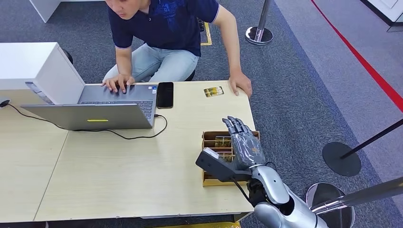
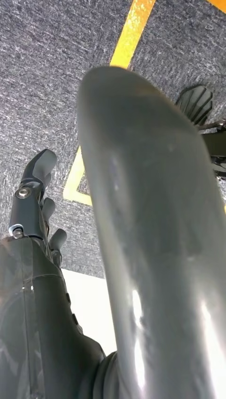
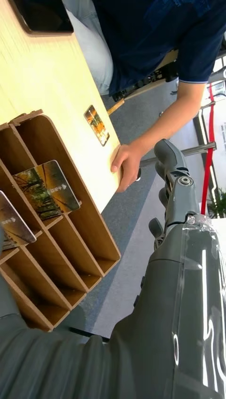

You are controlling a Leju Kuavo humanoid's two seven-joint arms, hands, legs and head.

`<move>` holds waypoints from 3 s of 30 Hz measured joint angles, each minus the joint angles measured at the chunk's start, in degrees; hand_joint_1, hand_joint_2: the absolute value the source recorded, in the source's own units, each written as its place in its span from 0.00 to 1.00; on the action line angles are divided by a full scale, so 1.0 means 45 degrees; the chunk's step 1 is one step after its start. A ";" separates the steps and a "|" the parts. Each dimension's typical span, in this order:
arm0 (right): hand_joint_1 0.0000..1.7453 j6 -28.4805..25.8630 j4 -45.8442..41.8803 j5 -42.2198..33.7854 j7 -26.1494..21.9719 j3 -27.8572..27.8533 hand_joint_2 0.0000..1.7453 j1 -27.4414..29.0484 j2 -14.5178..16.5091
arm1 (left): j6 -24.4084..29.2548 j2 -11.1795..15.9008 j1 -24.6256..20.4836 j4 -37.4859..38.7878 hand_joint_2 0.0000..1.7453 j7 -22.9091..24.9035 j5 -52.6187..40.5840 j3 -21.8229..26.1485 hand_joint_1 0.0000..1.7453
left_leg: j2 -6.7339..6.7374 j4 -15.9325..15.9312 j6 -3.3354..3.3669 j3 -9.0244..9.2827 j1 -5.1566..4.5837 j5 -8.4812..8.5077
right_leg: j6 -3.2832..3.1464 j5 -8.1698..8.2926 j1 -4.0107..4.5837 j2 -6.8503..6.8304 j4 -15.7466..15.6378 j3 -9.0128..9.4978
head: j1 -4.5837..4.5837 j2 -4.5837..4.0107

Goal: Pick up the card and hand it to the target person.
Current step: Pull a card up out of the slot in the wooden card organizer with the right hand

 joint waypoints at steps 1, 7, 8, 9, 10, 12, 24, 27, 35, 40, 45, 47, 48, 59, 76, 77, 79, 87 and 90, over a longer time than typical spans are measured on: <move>0.21 0.0058 0.0068 0.0069 0.0000 -0.0013 1.00 -0.0051 0.0026 | -0.0016 -0.0004 0.0000 -0.0001 0.00 -0.0003 -0.0015 -0.0007 0.00 | 0.0001 -0.0002 0.0000 0.0001 0.0000 0.0001 | -0.0001 0.0001 0.0000 0.0001 -0.0002 0.0001 | 0.0000 0.0000; 0.29 0.0336 0.0279 0.0344 0.0000 0.0131 1.00 -0.0321 0.0099 | -0.0094 -0.0035 -0.0004 -0.0006 0.00 -0.0011 -0.0082 -0.0051 0.00 | 0.0004 -0.0010 -0.0001 0.0007 0.0002 0.0005 | -0.0004 0.0008 0.0002 0.0008 -0.0012 0.0006 | 0.0000 0.0000; 0.31 0.0393 0.0284 0.0367 0.0000 0.0194 1.00 -0.0370 0.0098 | -0.0109 -0.0037 -0.0006 -0.0007 0.00 -0.0009 -0.0100 -0.0063 0.00 | 0.0002 -0.0004 0.0000 0.0004 0.0001 0.0002 | -0.0002 0.0004 0.0001 0.0004 -0.0005 0.0003 | 0.0000 0.0000; 0.34 0.0434 0.0284 0.0377 0.0000 0.0235 1.00 -0.0402 0.0096 | -0.0114 -0.0038 -0.0006 -0.0007 0.00 -0.0010 -0.0108 -0.0064 0.00 | 0.0000 0.0002 0.0000 0.0000 -0.0001 -0.0001 | 0.0001 -0.0001 -0.0001 0.0000 0.0002 0.0000 | 0.0000 0.0000; 0.36 0.0482 0.0262 0.0387 0.0000 0.0297 1.00 -0.0445 0.0090 | -0.0123 -0.0037 -0.0006 -0.0007 0.00 -0.0013 -0.0116 -0.0065 0.00 | -0.0001 0.0009 0.0001 -0.0005 -0.0002 -0.0005 | 0.0003 -0.0006 -0.0002 -0.0004 0.0010 -0.0004 | 0.0000 0.0000; 0.36 0.0566 0.0198 0.0404 0.0000 0.0411 1.00 -0.0515 0.0073 | -0.0139 -0.0034 -0.0006 -0.0008 0.00 -0.0019 -0.0121 -0.0063 0.00 | -0.0002 0.0015 0.0001 -0.0008 -0.0003 -0.0008 | 0.0005 -0.0010 -0.0003 -0.0007 0.0017 -0.0007 | 0.0000 0.0000; 0.36 0.1175 0.0406 0.0151 0.0000 0.0783 1.00 -0.0738 0.0027 | -0.0271 -0.0145 0.0007 -0.0007 0.00 -0.0053 -0.0142 -0.0061 0.00 | 0.0003 0.0006 0.0000 0.0000 0.0000 -0.0003 | -0.0001 -0.0001 0.0000 0.0004 0.0004 0.0000 | 0.0000 0.0000; 0.40 0.1240 0.0447 0.0081 0.0000 0.0830 1.00 -0.0778 0.0023 | -0.0260 -0.0182 0.0007 0.0007 0.00 -0.0059 -0.0134 -0.0060 0.00 | 0.0005 0.0002 0.0000 0.0003 0.0001 -0.0001 | -0.0003 0.0002 0.0001 0.0007 -0.0001 0.0002 | 0.0000 0.0000; 0.44 0.1070 0.0577 -0.0139 0.0000 0.0927 1.00 -0.0813 0.0058 | -0.0179 -0.0063 -0.0011 -0.0001 0.00 -0.0050 -0.0123 -0.0071 0.00 | -0.0002 0.0009 0.0001 -0.0004 -0.0003 -0.0005 | 0.0004 -0.0007 -0.0003 -0.0005 0.0011 -0.0004 | 0.0000 0.0000; 0.43 0.1068 0.0682 -0.0188 0.0000 0.0932 1.00 -0.0812 0.0087 | -0.0183 -0.0064 -0.0013 -0.0013 0.00 -0.0075 -0.0118 -0.0062 0.00 | -0.0003 0.0011 0.0001 -0.0005 -0.0004 -0.0006 | 0.0005 -0.0009 -0.0004 -0.0008 0.0013 -0.0005 | 0.0000 0.0000; 0.42 0.1100 0.0823 -0.0263 -0.0001 0.0979 1.00 -0.0843 0.0109 | -0.0166 -0.0092 -0.0013 -0.0016 0.00 -0.0087 -0.0103 -0.0050 0.00 | -0.0003 0.0009 0.0001 -0.0004 -0.0003 -0.0005 | 0.0004 -0.0007 -0.0004 -0.0006 0.0011 -0.0003 | 0.0000 0.0000; 0.42 0.1114 0.0855 -0.0323 0.0000 0.0994 1.00 -0.0853 0.0119 | -0.0159 -0.0098 -0.0014 -0.0015 0.00 -0.0081 -0.0099 -0.0049 0.00 | -0.0001 0.0006 0.0000 -0.0002 -0.0002 -0.0003 | 0.0002 -0.0004 -0.0003 -0.0003 0.0007 -0.0001 | 0.0000 0.0000; 0.42 0.1116 0.0859 -0.0343 0.0000 0.0995 1.00 -0.0855 0.0121 | -0.0158 -0.0099 -0.0015 -0.0015 0.00 -0.0078 -0.0097 -0.0048 0.00 | 0.0000 0.0004 0.0000 0.0000 -0.0002 -0.0002 | 0.0001 -0.0003 -0.0002 -0.0001 0.0005 0.0000 | 0.0000 0.0000; 0.41 0.1310 0.1003 -0.0586 0.0000 0.1032 1.00 -0.0973 0.0037 | -0.0187 -0.0256 -0.0004 -0.0027 0.00 -0.0036 -0.0076 -0.0045 0.00 | 0.0005 -0.0010 -0.0001 0.0009 0.0001 0.0005 | -0.0005 0.0009 0.0002 0.0010 -0.0012 0.0008 | 0.0000 0.0000; 0.39 0.1695 0.0869 -0.0523 0.0000 0.0719 1.00 -0.1019 -0.0084 | -0.0252 -0.0427 -0.0002 0.0003 0.00 0.0018 -0.0017 -0.0023 0.00 | 0.0001 0.0002 0.0000 0.0001 -0.0001 -0.0002 | 0.0000 -0.0002 -0.0001 0.0001 0.0002 0.0001 | 0.0000 0.0000; 0.39 0.1705 0.0859 -0.0508 0.0000 0.0704 1.00 -0.1013 -0.0085 | -0.0254 -0.0433 -0.0002 0.0004 0.00 0.0017 -0.0012 -0.0020 0.00 | 0.0002 0.0000 0.0000 0.0003 0.0000 -0.0001 | -0.0001 0.0000 0.0000 0.0002 0.0000 0.0002 | 0.0000 0.0000; 0.40 0.1714 0.0851 -0.0495 0.0000 0.0679 1.00 -0.1000 -0.0083 | -0.0252 -0.0435 -0.0003 0.0007 0.00 0.0017 -0.0009 -0.0019 0.00 | 0.0003 -0.0002 0.0000 0.0005 0.0000 0.0001 | -0.0002 0.0002 0.0000 0.0005 -0.0003 0.0004 | 0.0000 0.0000; 0.41 0.1750 0.0890 -0.0337 0.0000 0.0534 1.00 -0.0931 -0.0071 | -0.0212 -0.0393 -0.0010 0.0006 0.00 -0.0010 0.0013 -0.0010 0.00 | 0.0004 -0.0005 0.0000 0.0005 0.0001 0.0003 | -0.0003 0.0004 0.0001 0.0006 -0.0006 0.0004 | 0.0000 0.0000; 0.42 0.1794 0.0882 -0.0332 0.0000 0.0500 1.00 -0.0937 -0.0091 | -0.0203 -0.0390 -0.0010 0.0003 0.00 -0.0010 0.0021 -0.0008 0.00 | -0.0003 0.0012 0.0001 -0.0011 -0.0003 -0.0005 | 0.0006 -0.0009 -0.0003 -0.0009 0.0015 -0.0009 | 0.0000 0.0000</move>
